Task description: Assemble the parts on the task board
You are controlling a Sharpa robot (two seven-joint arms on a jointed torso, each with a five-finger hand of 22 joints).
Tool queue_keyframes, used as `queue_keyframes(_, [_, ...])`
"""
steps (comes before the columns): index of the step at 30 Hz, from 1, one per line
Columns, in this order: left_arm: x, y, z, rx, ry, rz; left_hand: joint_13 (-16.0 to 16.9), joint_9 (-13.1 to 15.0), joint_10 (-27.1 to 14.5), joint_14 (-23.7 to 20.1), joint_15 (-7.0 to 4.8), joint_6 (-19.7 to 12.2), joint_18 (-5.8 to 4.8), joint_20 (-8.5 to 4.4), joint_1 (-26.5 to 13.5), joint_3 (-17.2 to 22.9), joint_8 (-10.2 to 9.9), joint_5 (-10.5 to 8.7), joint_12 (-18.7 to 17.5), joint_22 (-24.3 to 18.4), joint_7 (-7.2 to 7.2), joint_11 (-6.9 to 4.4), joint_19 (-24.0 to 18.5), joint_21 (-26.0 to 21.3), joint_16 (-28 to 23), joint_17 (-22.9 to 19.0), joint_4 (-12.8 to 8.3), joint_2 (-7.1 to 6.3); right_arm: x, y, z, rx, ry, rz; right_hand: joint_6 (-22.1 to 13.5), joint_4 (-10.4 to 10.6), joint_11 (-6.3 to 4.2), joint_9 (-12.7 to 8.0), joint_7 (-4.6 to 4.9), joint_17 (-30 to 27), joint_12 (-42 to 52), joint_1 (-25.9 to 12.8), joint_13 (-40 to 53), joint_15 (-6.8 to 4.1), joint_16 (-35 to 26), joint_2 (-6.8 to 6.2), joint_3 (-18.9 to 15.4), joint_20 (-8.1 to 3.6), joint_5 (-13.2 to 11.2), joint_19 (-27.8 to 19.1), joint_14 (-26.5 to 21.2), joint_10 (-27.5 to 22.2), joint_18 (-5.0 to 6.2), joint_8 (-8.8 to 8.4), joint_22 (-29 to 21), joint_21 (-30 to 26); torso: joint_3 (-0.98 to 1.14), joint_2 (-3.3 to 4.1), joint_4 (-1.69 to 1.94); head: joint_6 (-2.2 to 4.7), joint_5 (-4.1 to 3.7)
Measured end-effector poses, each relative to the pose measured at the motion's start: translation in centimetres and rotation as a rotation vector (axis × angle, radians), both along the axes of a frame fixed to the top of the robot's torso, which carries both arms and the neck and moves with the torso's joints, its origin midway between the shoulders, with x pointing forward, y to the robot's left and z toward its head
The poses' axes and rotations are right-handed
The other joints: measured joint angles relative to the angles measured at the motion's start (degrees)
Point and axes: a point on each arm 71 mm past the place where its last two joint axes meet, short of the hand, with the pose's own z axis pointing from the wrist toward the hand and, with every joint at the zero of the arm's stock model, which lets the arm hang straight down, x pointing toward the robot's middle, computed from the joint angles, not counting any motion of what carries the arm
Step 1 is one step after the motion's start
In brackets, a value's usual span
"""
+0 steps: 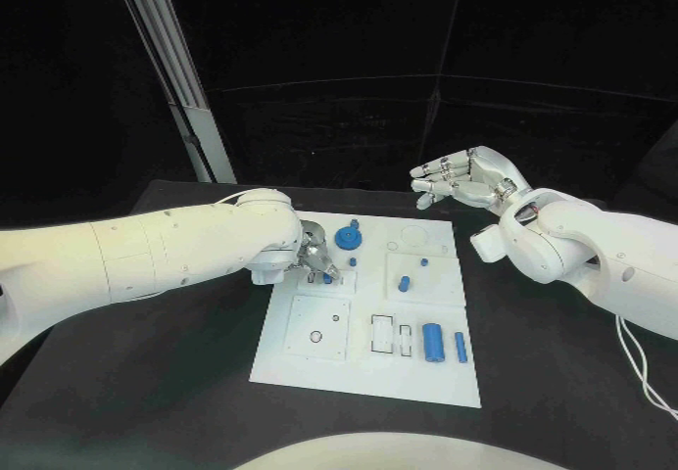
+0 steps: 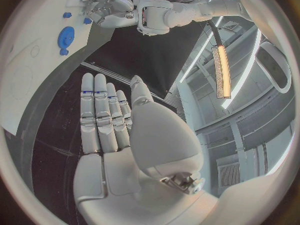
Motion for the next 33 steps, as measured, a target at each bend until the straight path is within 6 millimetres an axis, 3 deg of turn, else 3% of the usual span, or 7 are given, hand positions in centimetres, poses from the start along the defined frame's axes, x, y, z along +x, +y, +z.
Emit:
queue_keyframes(6, [0.1, 0.0, 0.0, 0.0, 0.0, 0.003, 0.22, -0.22, 0.28, 0.0, 0.0, 0.62, 0.0, 0.0, -2.68, -5.39, -0.27, -0.45, 0.0, 0.24, 0.03, 0.12, 0.0, 0.0, 0.0, 0.0, 2.9, -1.46, 0.0, 0.0, 0.0, -0.003, -0.002, 0.001, 0.0, 0.0, 0.0, 0.0, 0.0, 0.0, 0.0, 0.0, 0.0, 0.0, -0.18, 0.0, 0.0, 0.0, 0.26, 0.0, 0.0, 0.0, 0.0, 0.0, -0.05, 0.0, -0.02, 0.0, -0.01, 0.01, -0.03])
queue_keyframes(16, [0.3, 0.2, 0.0, 0.001, -0.001, 0.01, 0.54, -0.5, 0.4, 0.21, -0.21, 1.03, 0.0, -0.19, -2.2, -14.9, -0.66, -0.45, 0.28, 0.62, -0.38, 0.0, 0.19, 0.22, 0.0, 0.0, 5.49, -0.98, 0.0, 0.0, 0.0, -0.006, -0.003, 0.002, 0.0, 0.0, 0.21, 0.0, 0.0, -0.05, 0.0, 0.0, -0.07, 0.0, -0.17, 0.0, 0.0, 0.0, 0.4, 0.0, 0.0, -0.21, 0.0, 0.0, -0.11, -0.18, -0.03, 0.01, -0.01, 0.05, -0.1])
queue_keyframes(33, [-0.1, 1.5, 0.7, -0.02, -0.006, 0.024, 0.37, -0.58, 0.61, 0.21, -0.2, 1.03, 0.0, -0.18, 0.06, -19.98, -0.9, -1.05, 0.24, 0.36, -0.38, -0.21, 0.19, 0.18, 0.0, 0.0, 6.46, -0.7, 0.1, 0.0, -0.1, -0.017, -0.005, 0.0, -0.2, 0.0, 0.21, 0.0, 0.2, -0.05, 0.0, 0.0, -0.09, 0.21, -0.17, 0.0, 0.0, 0.2, 0.46, -0.2, -0.21, -0.2, 0.0, 0.0, -0.16, -0.23, -0.05, -0.02, 0.04, 0.23, -0.18])
